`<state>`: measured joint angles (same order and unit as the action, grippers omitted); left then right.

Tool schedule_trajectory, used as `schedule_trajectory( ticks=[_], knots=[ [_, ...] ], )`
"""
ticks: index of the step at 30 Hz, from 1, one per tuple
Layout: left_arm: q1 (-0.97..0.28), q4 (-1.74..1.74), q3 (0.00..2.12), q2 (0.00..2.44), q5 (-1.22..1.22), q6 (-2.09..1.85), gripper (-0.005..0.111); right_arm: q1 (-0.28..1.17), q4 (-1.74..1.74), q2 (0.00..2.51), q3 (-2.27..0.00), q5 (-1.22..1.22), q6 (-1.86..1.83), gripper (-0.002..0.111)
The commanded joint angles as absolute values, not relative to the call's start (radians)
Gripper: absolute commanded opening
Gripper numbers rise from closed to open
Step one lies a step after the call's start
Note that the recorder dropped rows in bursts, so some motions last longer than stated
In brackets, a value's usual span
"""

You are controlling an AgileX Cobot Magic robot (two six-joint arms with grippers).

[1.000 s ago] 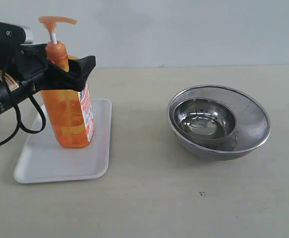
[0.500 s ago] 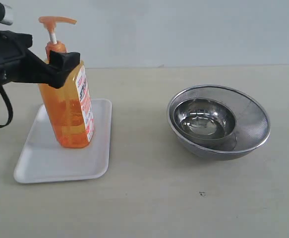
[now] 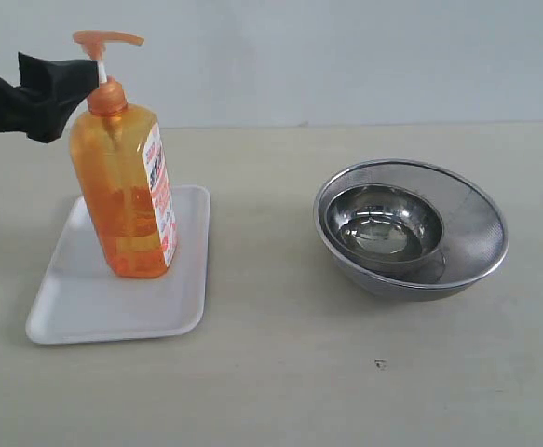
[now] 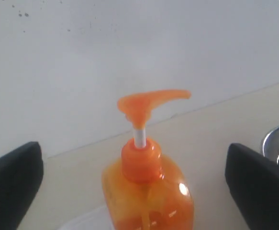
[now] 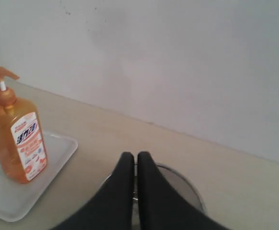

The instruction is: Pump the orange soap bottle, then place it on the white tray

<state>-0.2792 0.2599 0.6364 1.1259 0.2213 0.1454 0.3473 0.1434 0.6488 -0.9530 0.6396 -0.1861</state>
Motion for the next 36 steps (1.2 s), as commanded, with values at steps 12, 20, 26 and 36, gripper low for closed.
schedule_trajectory(
  ticks=[12, 20, 26, 36],
  knots=[
    [-0.278, 0.26, 0.569, 1.068, 0.076, 0.095, 0.096, 0.349, 0.757, 1.096, -0.928, 0.462, -0.86, 0.0],
    [-0.23, 0.26, 0.567, 1.083, 0.098, 0.047, 0.096, 0.349, 1.322, 1.288, -0.928, 0.582, -1.591, 0.0],
    [-0.138, 0.258, 0.459, 1.136, 0.337, 0.063, 0.096, 0.349, 1.531, 1.411, -0.931, 0.602, -1.772, 0.0],
    [-0.126, 0.27, 0.394, 1.147, 0.449, 0.14, 0.096, 0.349, 1.542, 1.477, -0.933, 0.567, -1.879, 0.0]
  ],
)
